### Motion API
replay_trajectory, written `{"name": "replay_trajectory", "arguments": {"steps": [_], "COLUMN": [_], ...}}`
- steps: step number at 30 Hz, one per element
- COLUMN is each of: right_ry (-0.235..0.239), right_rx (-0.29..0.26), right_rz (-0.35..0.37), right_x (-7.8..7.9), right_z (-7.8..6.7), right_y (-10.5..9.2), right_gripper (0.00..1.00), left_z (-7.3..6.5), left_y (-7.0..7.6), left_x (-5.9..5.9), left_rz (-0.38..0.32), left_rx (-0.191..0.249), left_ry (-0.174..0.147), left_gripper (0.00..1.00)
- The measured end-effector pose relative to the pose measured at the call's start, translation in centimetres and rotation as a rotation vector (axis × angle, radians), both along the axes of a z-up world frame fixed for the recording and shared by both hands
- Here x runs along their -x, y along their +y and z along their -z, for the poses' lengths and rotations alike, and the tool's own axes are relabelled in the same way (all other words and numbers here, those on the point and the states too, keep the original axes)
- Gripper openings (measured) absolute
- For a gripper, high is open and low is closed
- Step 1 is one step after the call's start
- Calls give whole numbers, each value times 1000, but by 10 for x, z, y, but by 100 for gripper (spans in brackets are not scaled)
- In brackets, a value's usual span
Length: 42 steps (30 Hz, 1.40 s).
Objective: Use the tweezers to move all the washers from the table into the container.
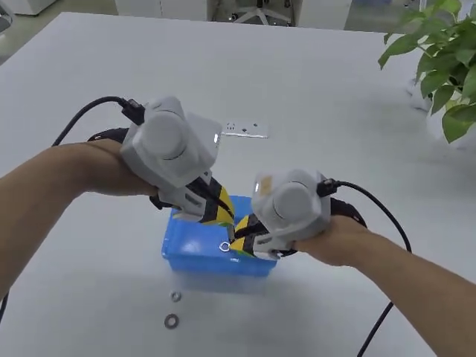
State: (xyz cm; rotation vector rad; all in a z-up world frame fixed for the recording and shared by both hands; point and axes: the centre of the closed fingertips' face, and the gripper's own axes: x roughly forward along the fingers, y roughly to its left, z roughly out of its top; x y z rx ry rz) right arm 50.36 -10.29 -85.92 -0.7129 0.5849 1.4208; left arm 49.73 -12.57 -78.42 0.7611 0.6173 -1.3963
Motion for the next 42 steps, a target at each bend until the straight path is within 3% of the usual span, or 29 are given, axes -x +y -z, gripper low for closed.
{"name": "replay_trajectory", "arguments": {"steps": [27, 42], "right_ry": [-5, -33], "right_rx": [7, -15], "right_rz": [-3, 5], "right_x": [1, 1], "right_z": [-1, -19], "right_y": [0, 3], "right_gripper": [11, 11], "left_z": [-1, -19], "left_y": [0, 3], "left_x": [2, 5], "left_rz": [2, 2], "left_rx": [4, 1], "left_ry": [2, -28], "left_gripper": [6, 6]}}
